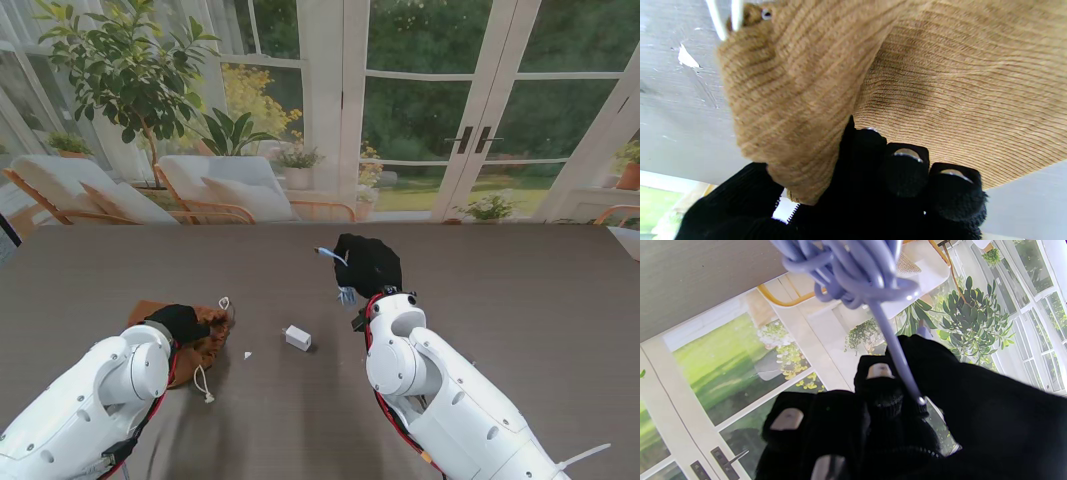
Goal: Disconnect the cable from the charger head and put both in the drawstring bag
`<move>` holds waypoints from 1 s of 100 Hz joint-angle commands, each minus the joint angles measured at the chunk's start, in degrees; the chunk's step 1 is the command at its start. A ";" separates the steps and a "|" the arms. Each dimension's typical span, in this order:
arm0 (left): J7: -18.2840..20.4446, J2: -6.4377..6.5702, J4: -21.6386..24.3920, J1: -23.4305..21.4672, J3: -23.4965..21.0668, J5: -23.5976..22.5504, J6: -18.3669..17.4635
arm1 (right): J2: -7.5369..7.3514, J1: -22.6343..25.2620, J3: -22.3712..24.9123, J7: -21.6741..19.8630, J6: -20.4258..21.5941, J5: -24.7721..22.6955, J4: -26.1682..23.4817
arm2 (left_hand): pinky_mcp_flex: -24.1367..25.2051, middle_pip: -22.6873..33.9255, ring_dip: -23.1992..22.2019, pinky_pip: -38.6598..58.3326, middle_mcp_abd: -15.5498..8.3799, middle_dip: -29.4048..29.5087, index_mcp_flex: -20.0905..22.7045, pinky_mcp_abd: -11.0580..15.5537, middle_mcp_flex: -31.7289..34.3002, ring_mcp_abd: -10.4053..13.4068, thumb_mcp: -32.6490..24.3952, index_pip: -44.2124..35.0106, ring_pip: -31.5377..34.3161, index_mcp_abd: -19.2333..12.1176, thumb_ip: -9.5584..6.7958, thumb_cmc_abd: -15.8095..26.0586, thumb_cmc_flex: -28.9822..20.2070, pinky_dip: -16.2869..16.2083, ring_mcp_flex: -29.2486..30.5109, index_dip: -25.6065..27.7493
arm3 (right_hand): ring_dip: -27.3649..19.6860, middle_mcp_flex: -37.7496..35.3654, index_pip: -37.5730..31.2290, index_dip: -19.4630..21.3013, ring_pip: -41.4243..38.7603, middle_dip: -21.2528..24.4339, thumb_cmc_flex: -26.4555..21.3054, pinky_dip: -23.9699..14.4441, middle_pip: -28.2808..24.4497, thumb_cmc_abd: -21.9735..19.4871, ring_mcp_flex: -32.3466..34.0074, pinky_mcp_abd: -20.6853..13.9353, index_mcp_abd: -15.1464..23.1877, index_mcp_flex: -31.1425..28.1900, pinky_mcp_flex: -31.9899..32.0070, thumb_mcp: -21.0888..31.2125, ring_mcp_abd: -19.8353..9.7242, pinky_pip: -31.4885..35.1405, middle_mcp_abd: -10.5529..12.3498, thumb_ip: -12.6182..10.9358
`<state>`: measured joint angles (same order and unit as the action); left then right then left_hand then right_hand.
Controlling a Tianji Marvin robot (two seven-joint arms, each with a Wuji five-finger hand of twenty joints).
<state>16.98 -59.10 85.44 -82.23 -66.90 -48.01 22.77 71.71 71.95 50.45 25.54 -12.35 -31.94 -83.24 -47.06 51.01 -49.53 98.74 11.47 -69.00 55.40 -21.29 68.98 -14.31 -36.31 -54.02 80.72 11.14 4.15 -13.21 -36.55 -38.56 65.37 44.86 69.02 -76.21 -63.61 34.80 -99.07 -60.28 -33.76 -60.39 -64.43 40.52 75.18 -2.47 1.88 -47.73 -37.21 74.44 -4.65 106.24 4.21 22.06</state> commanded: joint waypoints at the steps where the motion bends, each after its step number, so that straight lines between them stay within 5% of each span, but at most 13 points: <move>1: 1.14 -0.43 -0.36 0.15 0.34 0.45 -0.12 | 0.27 0.17 -0.07 -0.61 0.16 0.03 -0.11 | -2.50 3.51 -0.73 7.20 -1.35 -2.24 1.45 1.50 2.75 3.78 -2.13 -3.13 5.66 0.08 -0.90 -1.56 -2.53 0.94 3.07 0.75 | 1.06 -6.40 -9.82 6.88 -4.70 0.41 -3.77 -3.40 -3.63 -3.62 0.49 -5.54 8.70 -6.31 -33.53 3.99 -8.69 13.74 -7.25 -0.95; 24: 0.03 -0.50 -1.03 -0.24 0.53 0.00 -1.90 | 0.23 0.14 -0.04 -0.72 0.17 0.01 -0.10 | -6.66 10.54 0.74 11.25 -5.79 -5.84 0.99 3.52 4.52 10.37 -1.55 -10.91 10.89 0.83 -1.49 -1.60 -4.84 3.75 7.16 5.01 | 1.07 -6.40 -9.84 6.87 -4.69 0.41 -3.80 -3.40 -3.63 -3.60 0.49 -5.55 8.66 -6.31 -33.53 4.00 -8.73 13.74 -7.30 -0.95; 54: -7.51 -1.45 0.07 -3.80 -2.84 -1.79 -6.18 | 0.17 0.20 -0.14 -0.95 0.18 -0.08 -0.35 | -12.08 14.19 2.40 16.83 -6.95 -6.02 9.14 6.04 8.34 13.33 -6.20 -8.19 16.48 1.59 -1.93 -3.58 -3.65 7.90 7.61 7.85 | 1.08 -6.40 -9.86 6.86 -4.69 0.42 -3.84 -3.40 -3.62 -3.59 0.49 -5.55 8.60 -6.27 -33.53 4.01 -8.71 13.74 -7.32 -0.95; 83: -15.73 -2.77 2.94 -8.03 -7.66 -1.06 -10.22 | 0.07 0.16 -0.23 -1.30 -0.04 -0.33 -0.94 | -14.51 20.73 3.13 19.39 -8.03 -4.61 10.18 7.12 8.27 16.20 -8.20 -10.58 21.03 2.37 -2.58 -4.47 -2.59 10.25 7.63 11.44 | 1.07 -6.40 -9.89 6.83 -4.69 0.42 -3.86 -3.40 -3.63 -3.56 0.49 -5.55 8.56 -6.29 -33.53 3.98 -8.70 13.74 -7.34 -0.97; 100: -15.61 -3.02 5.90 -9.87 -9.87 0.73 -11.22 | 0.05 0.09 -0.31 -1.40 -0.13 -0.47 -1.18 | -14.52 21.80 3.20 19.46 -8.19 -4.35 10.23 7.05 8.20 16.43 -8.75 -11.36 21.65 2.61 -3.07 -4.85 -2.08 10.44 7.60 11.63 | 1.07 -6.40 -9.88 6.83 -4.68 0.41 -3.87 -3.40 -3.64 -3.59 0.49 -5.55 8.57 -6.28 -33.53 3.96 -8.72 13.74 -7.31 -0.98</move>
<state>-0.30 -61.97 89.72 -91.57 -76.37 -47.42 11.81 71.61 71.97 50.33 24.97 -12.47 -32.17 -83.75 -57.54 65.98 -46.91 102.94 7.59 -73.52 61.16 -18.28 74.20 -10.19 -41.20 -62.72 96.21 7.58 4.35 -17.52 -38.74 -29.00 71.48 55.73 69.03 -76.21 -63.61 34.80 -99.08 -60.28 -33.76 -60.41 -64.43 40.52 75.18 -2.48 1.88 -47.73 -37.21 74.44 -4.65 106.25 4.21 22.06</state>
